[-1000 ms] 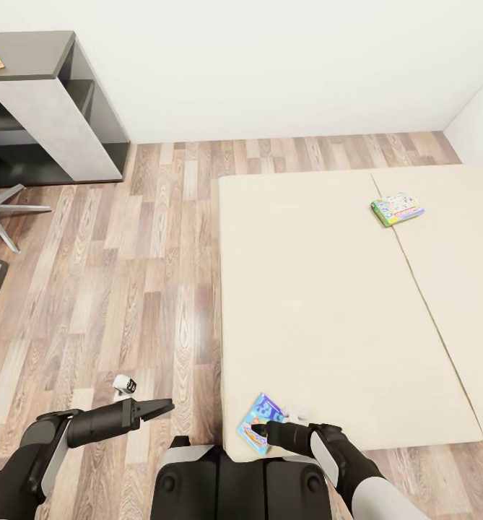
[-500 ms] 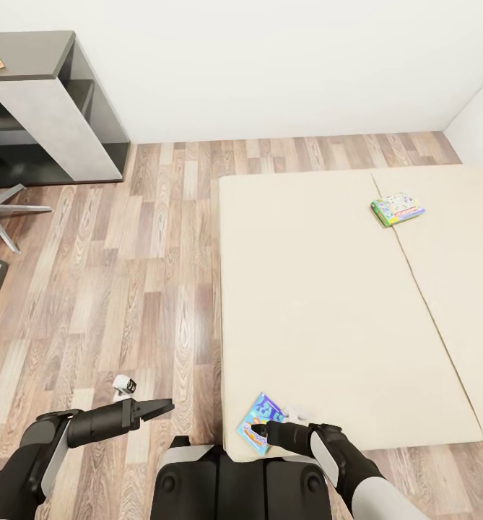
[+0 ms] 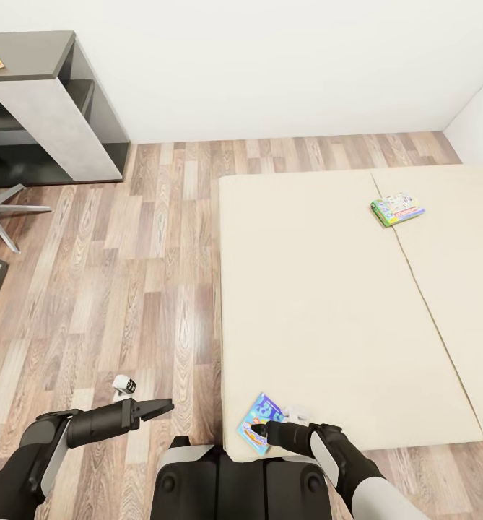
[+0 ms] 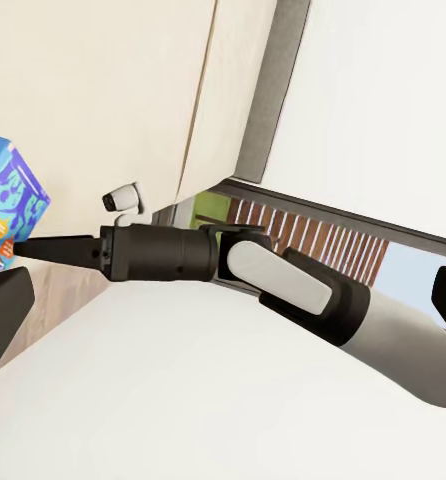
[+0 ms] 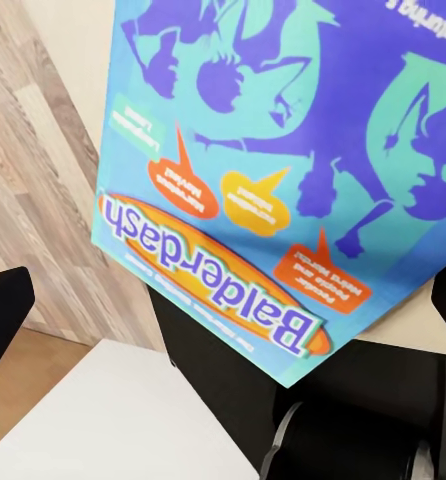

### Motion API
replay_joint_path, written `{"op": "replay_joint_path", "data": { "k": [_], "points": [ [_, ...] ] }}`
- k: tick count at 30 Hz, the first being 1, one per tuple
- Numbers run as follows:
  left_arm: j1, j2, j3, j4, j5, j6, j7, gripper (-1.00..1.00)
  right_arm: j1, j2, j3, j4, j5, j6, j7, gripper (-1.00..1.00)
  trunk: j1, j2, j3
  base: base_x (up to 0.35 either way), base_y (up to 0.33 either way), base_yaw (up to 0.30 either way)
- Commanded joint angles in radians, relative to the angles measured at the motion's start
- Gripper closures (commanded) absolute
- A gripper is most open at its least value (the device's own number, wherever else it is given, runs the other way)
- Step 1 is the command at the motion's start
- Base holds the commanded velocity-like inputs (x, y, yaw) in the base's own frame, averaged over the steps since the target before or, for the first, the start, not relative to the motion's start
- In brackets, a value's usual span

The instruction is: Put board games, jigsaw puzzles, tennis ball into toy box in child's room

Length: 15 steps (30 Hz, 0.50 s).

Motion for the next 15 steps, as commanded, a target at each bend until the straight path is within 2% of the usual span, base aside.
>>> {"op": "replay_joint_path", "data": {
  "k": [1, 15],
  "points": [
    [0.0, 0.0, 0.0, 0.0, 0.0, 0.011, -0.003, -1.0, 0.0, 0.0, -0.001, -0.001, -0.008, 0.008, -0.001, -1.0, 0.001, -0.001, -0.001, 0.0, 0.0, 0.0],
    [0.0, 0.0, 0.0, 0.0, 0.0, 0.011, -0.003, -1.0, 0.0, 0.0, -0.001, -0.001, -0.007, 0.007, -0.001, -1.0, 0.001, -0.001, -0.001, 0.0, 0.0, 0.0]
  ]
}}
